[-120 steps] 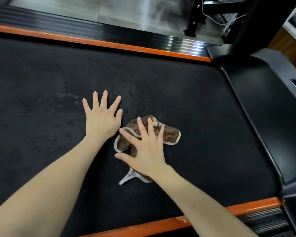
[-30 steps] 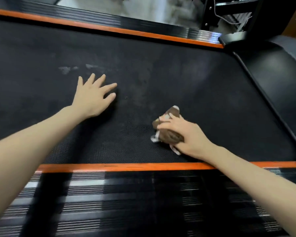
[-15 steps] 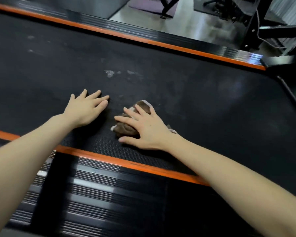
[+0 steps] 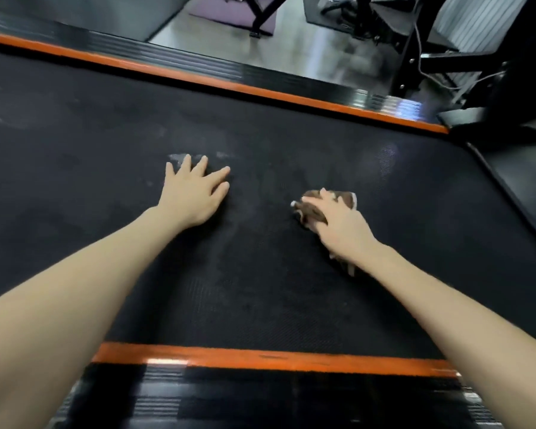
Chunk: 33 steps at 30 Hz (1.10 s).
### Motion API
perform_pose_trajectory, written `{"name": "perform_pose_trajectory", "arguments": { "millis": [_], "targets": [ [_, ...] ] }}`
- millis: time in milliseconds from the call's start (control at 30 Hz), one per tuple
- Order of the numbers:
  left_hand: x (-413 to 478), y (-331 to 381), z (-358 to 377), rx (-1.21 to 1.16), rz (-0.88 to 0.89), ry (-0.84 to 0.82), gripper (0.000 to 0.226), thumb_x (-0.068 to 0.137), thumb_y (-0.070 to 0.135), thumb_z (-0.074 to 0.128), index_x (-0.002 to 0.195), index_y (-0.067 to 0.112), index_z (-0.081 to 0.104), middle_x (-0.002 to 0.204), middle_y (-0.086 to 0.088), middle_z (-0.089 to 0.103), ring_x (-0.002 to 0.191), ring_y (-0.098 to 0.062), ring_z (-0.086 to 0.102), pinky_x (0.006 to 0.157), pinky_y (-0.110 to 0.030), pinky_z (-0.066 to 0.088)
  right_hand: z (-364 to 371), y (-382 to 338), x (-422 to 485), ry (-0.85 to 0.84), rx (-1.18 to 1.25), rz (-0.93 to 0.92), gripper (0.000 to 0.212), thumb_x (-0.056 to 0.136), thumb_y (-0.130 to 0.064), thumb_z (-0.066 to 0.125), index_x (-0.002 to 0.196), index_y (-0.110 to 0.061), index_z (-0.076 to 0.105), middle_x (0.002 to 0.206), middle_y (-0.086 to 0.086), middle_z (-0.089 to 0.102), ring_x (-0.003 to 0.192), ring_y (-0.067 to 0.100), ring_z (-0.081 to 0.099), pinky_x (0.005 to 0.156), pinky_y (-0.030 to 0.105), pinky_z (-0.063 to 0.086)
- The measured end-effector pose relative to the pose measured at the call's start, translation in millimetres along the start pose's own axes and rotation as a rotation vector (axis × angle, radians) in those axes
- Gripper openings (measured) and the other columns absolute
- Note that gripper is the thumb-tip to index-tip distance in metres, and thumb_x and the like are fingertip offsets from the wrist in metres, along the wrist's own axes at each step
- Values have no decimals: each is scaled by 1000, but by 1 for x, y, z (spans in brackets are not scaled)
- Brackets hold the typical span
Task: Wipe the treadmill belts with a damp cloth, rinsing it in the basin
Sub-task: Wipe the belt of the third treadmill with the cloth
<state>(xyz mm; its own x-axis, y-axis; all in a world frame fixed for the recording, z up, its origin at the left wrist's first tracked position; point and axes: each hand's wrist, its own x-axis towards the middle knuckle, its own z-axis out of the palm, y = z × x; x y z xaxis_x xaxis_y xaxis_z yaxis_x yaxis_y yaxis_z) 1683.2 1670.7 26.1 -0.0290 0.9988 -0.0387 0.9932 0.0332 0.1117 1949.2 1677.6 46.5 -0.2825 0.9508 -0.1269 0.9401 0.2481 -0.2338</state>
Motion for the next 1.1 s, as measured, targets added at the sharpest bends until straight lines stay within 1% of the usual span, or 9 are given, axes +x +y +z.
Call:
{"name": "perform_pose_trajectory", "arguments": {
  "millis": [100, 200, 367, 533, 700, 833, 967, 1033, 1100],
  "targets": [
    [28, 6, 6, 47, 60, 7, 51, 100, 49, 16, 149, 38, 18, 160, -7, 10, 145, -36, 3, 115, -57, 4, 6, -13, -61, -63, 18, -188, 45, 95, -26, 51, 138, -38, 43, 153, -1, 30, 136, 35, 32, 101, 44, 44],
    [58, 4, 5, 83, 91, -10, 53, 99, 51, 12, 150, 39, 13, 160, -2, 7, 145, -38, 0, 113, -60, 1, 20, -15, -72, 19, -248, -332, 50, 84, -33, 44, 134, -30, 45, 139, 11, 51, 122, 43, 49, 93, 55, 47],
    [86, -3, 16, 44, 93, -4, 58, 93, 59, 6, 149, 43, 5, 161, -1, 2, 145, -36, -4, 113, -62, -2, 26, -25, 10, 7, -188, -294, 54, 83, -34, 34, 132, -19, 52, 137, 13, 52, 123, 42, 48, 102, 63, 33],
    [88, -5, 24, 30, 100, 33, 60, 92, 59, 2, 149, 42, 3, 161, -1, 1, 145, -35, -5, 113, -60, -2, 13, -1, 122, 139, -103, -6, 44, 99, -30, 37, 143, -27, 35, 155, 5, 26, 143, 31, 17, 117, 47, 2],
    [90, -4, 29, 39, 100, 69, 58, 93, 58, 2, 149, 43, 5, 160, -2, 5, 145, -35, -2, 113, -60, 0, -8, 19, 198, 157, 2, 191, 45, 101, -40, 30, 145, -28, 33, 155, 3, 25, 143, 31, 16, 114, 55, 7],
    [91, -4, 28, 23, 109, 72, 58, 93, 58, 7, 149, 42, 9, 160, -4, 7, 145, -36, -1, 113, -61, 0, -1, -10, 98, 75, -7, -13, 44, 100, -36, 37, 143, -26, 38, 153, 7, 29, 140, 36, 20, 117, 50, 8],
    [90, -5, 29, 8, 107, 81, 64, 90, 59, 2, 149, 40, 17, 159, -7, 14, 145, -38, 4, 112, -62, 1, 16, -8, 42, 27, -168, -388, 55, 83, -33, 42, 137, -29, 40, 143, 13, 45, 129, 45, 41, 107, 64, 25],
    [90, -4, 29, 17, 108, 76, 66, 88, 59, 1, 149, 39, 18, 159, -7, 16, 144, -39, 5, 112, -62, 2, 13, 0, 78, 12, -176, -385, 61, 77, -36, 41, 137, -29, 43, 142, 9, 47, 130, 40, 42, 107, 62, 25],
    [92, -4, 29, 17, 110, 71, 66, 88, 59, 1, 149, 39, 18, 158, -7, 16, 144, -38, 5, 112, -62, 2, 4, 3, 135, 74, -188, -232, 63, 79, -48, 33, 139, -31, 42, 147, 4, 41, 137, 33, 34, 111, 58, 19]
  ]
}}
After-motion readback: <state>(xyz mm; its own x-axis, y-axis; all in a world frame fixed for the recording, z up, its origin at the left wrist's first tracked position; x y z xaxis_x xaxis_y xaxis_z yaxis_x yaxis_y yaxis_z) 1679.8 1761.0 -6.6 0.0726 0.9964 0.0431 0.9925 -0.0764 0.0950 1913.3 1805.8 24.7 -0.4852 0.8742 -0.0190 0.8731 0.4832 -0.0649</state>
